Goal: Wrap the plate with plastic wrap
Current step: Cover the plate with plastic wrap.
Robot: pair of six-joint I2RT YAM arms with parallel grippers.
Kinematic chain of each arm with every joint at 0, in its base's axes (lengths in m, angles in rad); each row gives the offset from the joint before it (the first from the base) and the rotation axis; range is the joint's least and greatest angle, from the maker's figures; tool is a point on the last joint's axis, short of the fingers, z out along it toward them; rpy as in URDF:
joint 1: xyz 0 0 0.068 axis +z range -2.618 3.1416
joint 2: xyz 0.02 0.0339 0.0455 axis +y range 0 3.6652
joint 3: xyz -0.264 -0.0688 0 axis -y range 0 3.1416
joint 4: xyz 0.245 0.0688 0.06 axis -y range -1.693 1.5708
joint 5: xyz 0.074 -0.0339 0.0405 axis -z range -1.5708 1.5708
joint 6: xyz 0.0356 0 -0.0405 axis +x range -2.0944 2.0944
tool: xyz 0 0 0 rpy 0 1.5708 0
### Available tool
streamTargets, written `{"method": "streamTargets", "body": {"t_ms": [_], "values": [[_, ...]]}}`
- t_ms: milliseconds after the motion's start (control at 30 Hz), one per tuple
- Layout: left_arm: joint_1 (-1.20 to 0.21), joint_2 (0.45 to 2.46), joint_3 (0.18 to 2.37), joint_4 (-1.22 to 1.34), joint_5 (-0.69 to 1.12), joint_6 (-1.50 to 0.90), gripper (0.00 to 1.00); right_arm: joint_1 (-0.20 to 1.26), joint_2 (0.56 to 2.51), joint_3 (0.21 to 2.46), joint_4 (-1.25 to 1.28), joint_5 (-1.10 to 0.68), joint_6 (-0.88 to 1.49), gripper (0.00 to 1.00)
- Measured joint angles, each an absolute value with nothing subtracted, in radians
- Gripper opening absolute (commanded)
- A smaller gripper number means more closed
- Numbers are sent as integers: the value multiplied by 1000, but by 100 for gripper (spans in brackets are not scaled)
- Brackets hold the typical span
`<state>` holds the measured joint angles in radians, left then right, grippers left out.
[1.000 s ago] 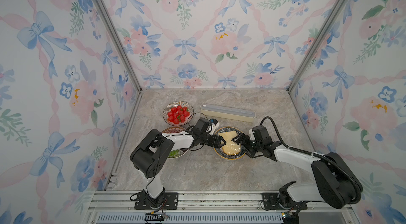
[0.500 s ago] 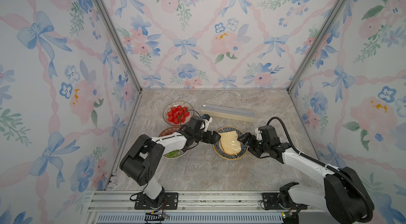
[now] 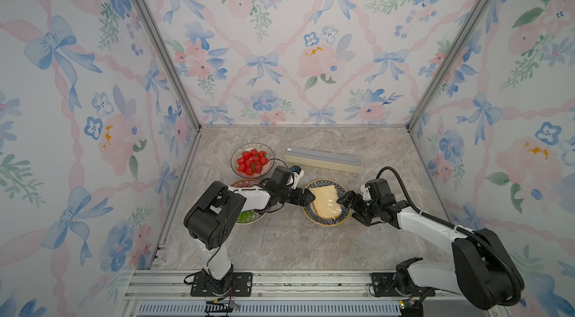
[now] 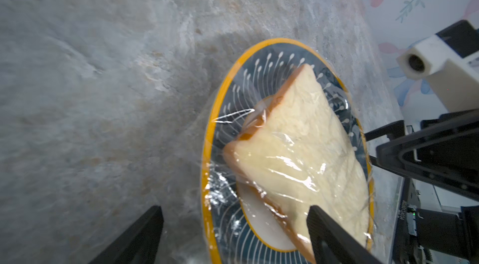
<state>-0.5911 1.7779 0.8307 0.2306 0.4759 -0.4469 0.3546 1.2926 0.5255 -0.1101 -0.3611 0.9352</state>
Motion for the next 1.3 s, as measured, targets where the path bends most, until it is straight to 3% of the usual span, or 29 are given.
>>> {"method": "streamTargets", "body": {"t_ms": [467,767,1033,1167,1300], "values": [[-654,1789,794,329,601,-644,89,357,1327,523,-27,-385,963,97],[-707,1847,841,388,589,-694,90,255,1100,569,-371,-186,795,97],[-636,1661,768,293,412,-623,90,553,1161,897,-636,196,553,97],[-585,1451,738,198,268,-541,89,732,1329,1059,-686,374,446,97],[-430,1262,675,150,163,-500,90,874,1542,1221,-700,489,332,97]]}}
